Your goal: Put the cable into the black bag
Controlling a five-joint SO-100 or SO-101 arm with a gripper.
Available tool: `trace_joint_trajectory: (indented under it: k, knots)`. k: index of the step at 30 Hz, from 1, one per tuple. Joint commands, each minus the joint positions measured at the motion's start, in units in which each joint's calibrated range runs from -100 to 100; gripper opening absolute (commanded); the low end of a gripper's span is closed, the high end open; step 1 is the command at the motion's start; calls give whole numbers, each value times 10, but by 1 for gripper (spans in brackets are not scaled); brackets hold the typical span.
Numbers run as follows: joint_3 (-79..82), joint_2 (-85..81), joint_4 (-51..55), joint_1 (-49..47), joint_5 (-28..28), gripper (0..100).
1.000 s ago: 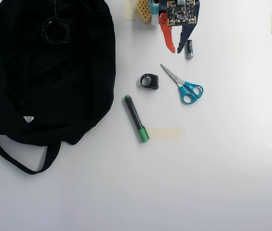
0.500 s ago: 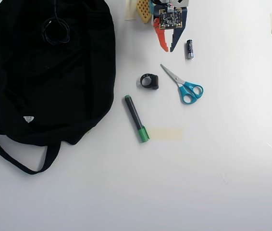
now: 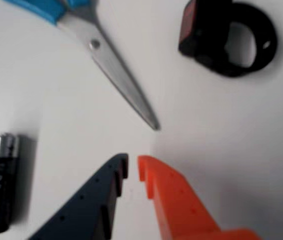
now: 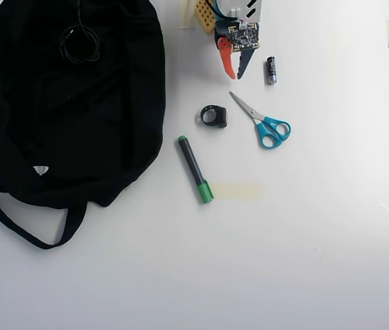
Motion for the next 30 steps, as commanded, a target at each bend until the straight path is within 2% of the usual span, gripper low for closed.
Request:
trace_joint_trajectory:
  k: [1, 6, 30]
  knots:
    - [11, -10, 15, -5, 3, 3]
    - [67, -11, 15, -1, 3, 3]
    - [67, -10, 31, -1, 3, 2]
